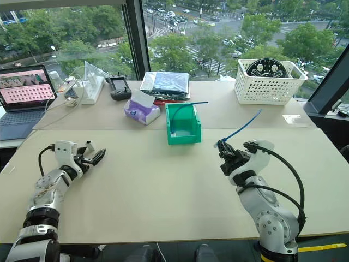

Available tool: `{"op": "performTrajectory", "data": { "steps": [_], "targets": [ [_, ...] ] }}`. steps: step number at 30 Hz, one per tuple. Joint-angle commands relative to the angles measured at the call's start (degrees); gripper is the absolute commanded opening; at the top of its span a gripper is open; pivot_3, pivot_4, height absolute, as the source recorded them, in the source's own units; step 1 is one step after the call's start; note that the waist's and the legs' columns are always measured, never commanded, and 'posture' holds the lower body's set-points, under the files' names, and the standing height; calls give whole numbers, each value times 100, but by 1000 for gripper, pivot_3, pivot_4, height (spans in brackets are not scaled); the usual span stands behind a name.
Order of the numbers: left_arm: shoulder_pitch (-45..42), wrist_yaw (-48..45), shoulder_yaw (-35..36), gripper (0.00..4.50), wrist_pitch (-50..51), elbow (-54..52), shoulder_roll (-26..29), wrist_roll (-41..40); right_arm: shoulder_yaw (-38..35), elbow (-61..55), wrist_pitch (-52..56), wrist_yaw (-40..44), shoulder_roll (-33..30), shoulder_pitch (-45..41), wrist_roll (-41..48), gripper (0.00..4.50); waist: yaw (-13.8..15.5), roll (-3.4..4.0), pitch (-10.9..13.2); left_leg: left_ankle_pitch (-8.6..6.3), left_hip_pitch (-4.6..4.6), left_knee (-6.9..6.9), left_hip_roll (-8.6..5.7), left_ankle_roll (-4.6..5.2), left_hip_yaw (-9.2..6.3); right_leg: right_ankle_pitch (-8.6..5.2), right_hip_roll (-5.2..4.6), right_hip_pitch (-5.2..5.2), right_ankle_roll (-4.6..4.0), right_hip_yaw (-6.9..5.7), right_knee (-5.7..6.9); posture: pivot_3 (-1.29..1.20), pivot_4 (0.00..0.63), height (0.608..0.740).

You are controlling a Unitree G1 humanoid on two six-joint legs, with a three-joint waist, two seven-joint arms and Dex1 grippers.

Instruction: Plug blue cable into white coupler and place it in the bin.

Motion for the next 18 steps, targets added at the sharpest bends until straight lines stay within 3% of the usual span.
{"op": "performTrajectory", "data": {
  "steps": [1, 4, 12, 18],
  "targets": [
    [-182, 332, -105, 4459, -190, 561, -128, 209, -179, -357, 24, -55, -63, 9, 128, 0, 8, 0, 0, 0, 16, 0, 1, 0, 0, -1, 0, 17, 2, -2, -2, 0, 150, 740],
    [-236, 407, -130, 3845, -254, 745, -173, 254, -218, -436, 49, -84, -91, 66, 175, 0, 15, 3, -2, 0, 43, -1, 3, -1, -1, -18, -4, 41, 28, -3, -3, 0, 150, 740],
    [-341, -75, -347, 730, -455, 739, -207, 329, -234, -478, 66, -111, -117, 89, 173, 0, 35, 25, -15, 0, 45, -4, 3, -1, 1, -13, -7, 40, 21, -3, -2, 0, 150, 740],
    [-654, -1522, -1042, 606, -581, 312, -148, 470, -211, -523, 63, -94, -145, 110, 115, 0, 85, 21, -13, 0, 22, -3, -3, -1, 3, -3, -12, 34, 5, -5, -21, 0, 150, 740]
  ]
}}
